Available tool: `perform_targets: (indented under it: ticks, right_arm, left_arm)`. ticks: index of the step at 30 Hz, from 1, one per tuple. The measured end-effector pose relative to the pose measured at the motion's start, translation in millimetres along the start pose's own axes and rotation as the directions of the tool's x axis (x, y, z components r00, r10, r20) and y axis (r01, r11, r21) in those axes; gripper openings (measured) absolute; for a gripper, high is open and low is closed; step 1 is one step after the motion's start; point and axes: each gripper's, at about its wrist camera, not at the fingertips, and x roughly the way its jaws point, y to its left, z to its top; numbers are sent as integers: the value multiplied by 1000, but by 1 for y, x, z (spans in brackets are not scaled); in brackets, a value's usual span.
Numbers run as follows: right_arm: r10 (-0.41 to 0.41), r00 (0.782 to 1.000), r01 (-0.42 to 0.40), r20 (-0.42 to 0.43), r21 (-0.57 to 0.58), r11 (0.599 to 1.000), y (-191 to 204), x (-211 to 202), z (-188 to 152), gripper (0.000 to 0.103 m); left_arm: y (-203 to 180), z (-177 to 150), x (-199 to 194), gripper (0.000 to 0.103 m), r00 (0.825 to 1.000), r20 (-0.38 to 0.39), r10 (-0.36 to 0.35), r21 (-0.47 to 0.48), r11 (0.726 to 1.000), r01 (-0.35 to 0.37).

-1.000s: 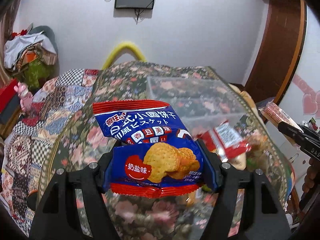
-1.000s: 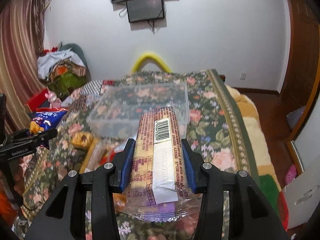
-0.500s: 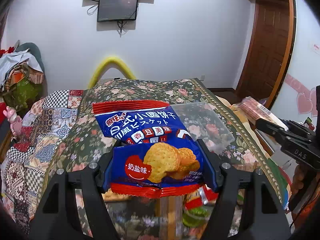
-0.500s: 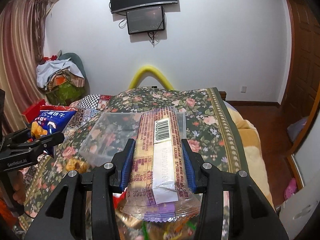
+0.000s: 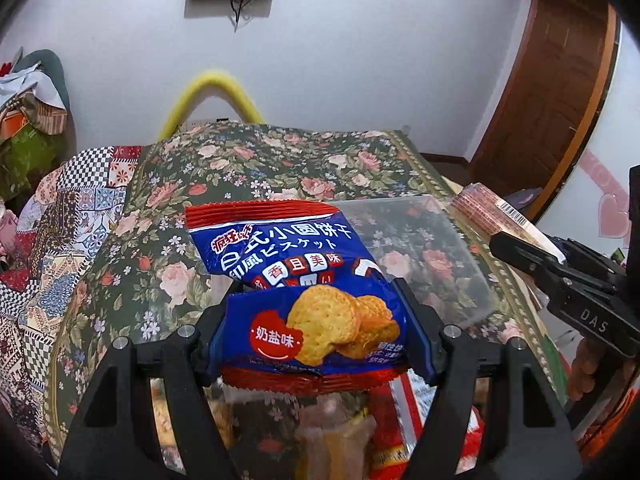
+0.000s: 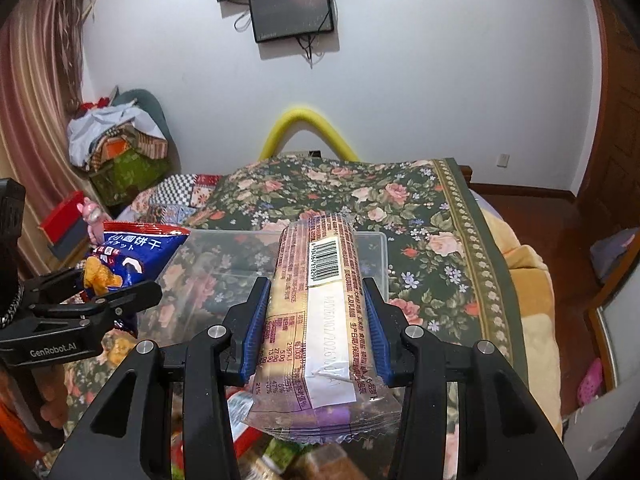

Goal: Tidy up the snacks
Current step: 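Lift both held snacks and carry them over the clear plastic box, then open the left tool dropping the blue packet while the right tool releases the biscuit roll into the box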

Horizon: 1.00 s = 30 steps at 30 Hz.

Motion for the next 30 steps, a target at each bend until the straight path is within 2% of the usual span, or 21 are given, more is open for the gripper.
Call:
perform_targets:
  ticks: [10, 13, 20, 24, 27, 30]
  right_arm:
    - [-10, 993, 5, -120, -45, 999, 0, 49, 6, 41]
    - [-9, 986, -1, -166, -60, 998, 1, 64, 6, 41]
    - [8, 967, -21, -253, -46, 999, -3, 88, 1, 41]
    - [35, 960, -40, -279, -11, 999, -8, 95, -2, 41]
    - [16, 959, -33, -282, -55, 998, -1, 96, -2, 42]
    - [-10, 962, -18, -274, -100, 995, 5, 92, -2, 42]
  left_arm:
    - [-3, 6, 47, 70, 996, -82, 31, 41, 999, -28]
    - [-2, 7, 59, 71, 994, -104, 9, 38, 999, -5]
    - [-3, 3, 78, 71, 989, -142, 44, 71, 997, -34]
    - [-4, 1, 85, 71, 986, -155, 56, 88, 995, -42]
    - [-2, -1, 88, 72, 984, -157, 78, 89, 994, -65]
    - [1, 0, 84, 72, 986, -154, 68, 71, 996, -57]
